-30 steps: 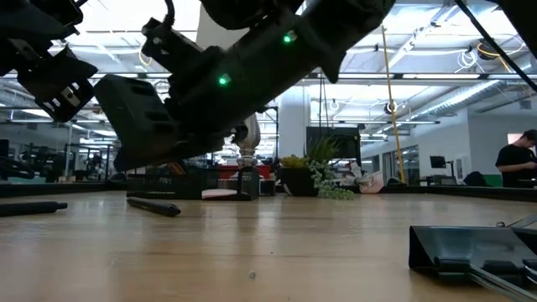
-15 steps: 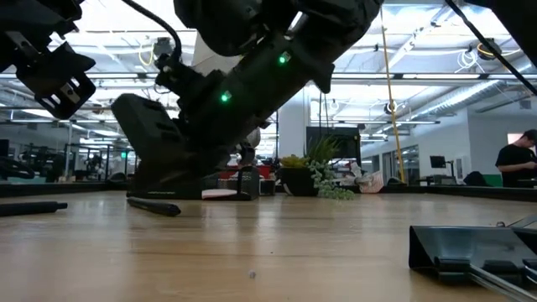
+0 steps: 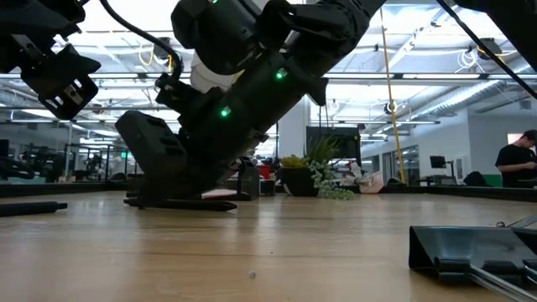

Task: Pick and place office supplies into organizer
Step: Put the black pen into the black desk organizer

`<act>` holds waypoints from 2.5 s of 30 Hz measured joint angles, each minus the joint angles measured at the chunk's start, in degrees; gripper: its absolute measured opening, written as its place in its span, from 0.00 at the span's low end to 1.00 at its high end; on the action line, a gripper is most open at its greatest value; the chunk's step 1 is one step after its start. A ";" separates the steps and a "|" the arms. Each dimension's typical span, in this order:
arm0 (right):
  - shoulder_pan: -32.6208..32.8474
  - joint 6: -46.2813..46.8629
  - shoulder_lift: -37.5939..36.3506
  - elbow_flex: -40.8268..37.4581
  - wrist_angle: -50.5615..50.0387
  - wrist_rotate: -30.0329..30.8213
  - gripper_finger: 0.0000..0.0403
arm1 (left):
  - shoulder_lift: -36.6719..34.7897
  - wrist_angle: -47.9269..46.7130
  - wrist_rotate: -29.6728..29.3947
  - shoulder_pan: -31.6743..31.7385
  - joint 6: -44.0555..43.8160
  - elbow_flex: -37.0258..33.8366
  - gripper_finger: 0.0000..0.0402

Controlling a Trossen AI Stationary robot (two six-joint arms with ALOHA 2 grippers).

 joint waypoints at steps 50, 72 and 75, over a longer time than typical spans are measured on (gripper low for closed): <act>-15.32 -22.88 -3.80 -0.29 39.88 -5.66 0.06 | -0.02 15.27 21.07 -5.74 5.81 -0.04 0.45; -20.65 -25.31 -3.80 -0.23 47.95 -12.63 0.06 | 0.00 15.08 21.46 -5.02 5.97 -0.02 0.45; -21.96 -23.97 -3.12 -0.23 48.39 -14.91 0.06 | -0.01 15.08 21.46 -4.60 5.97 -0.02 0.45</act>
